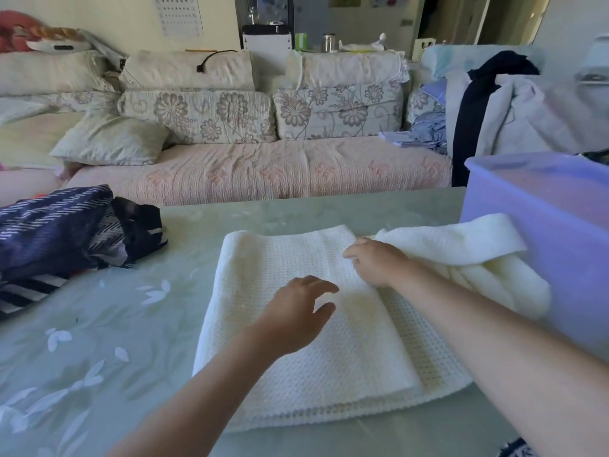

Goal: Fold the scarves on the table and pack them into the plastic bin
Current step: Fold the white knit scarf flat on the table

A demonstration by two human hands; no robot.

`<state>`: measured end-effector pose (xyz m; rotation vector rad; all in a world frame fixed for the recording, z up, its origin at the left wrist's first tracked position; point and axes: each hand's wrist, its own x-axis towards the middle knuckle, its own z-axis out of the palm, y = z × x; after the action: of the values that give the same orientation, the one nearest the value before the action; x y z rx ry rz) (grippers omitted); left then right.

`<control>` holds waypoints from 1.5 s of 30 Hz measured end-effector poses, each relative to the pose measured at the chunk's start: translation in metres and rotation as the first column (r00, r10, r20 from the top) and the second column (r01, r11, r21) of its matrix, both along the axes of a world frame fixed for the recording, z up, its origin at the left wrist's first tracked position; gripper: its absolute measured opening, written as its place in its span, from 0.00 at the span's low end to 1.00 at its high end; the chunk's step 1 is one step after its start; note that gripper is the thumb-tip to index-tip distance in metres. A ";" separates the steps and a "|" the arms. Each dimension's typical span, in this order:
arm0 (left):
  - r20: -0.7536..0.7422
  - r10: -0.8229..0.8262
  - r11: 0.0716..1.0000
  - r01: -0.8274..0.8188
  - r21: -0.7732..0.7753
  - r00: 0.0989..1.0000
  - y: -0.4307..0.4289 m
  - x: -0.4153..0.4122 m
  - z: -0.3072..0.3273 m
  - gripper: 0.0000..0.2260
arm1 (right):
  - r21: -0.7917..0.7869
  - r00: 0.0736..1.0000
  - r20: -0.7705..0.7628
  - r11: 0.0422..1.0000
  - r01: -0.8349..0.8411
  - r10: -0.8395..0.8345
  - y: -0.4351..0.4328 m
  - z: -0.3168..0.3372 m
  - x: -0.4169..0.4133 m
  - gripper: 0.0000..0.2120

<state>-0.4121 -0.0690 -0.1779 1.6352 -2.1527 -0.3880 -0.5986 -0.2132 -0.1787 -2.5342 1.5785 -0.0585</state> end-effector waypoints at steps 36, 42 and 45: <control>0.357 -0.177 0.984 0.172 0.044 0.917 0.118 0.080 -0.015 0.40 | 0.396 0.892 0.189 0.863 0.314 -0.412 0.162 0.026 -0.025 0.21; 0.328 -0.078 0.988 0.029 0.151 0.941 0.117 0.088 0.007 0.31 | 0.392 0.919 0.168 0.879 0.270 -0.357 0.166 0.019 -0.042 0.21; 0.232 -0.154 0.929 0.061 0.366 0.960 0.115 0.095 0.014 0.20 | 0.246 0.975 -0.011 0.944 0.219 -0.223 0.170 0.012 -0.044 0.22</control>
<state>-0.3169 0.0462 -0.1642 1.8486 -2.4896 -0.6664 -0.6427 -0.0436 -0.1672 -2.1586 1.7379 0.0844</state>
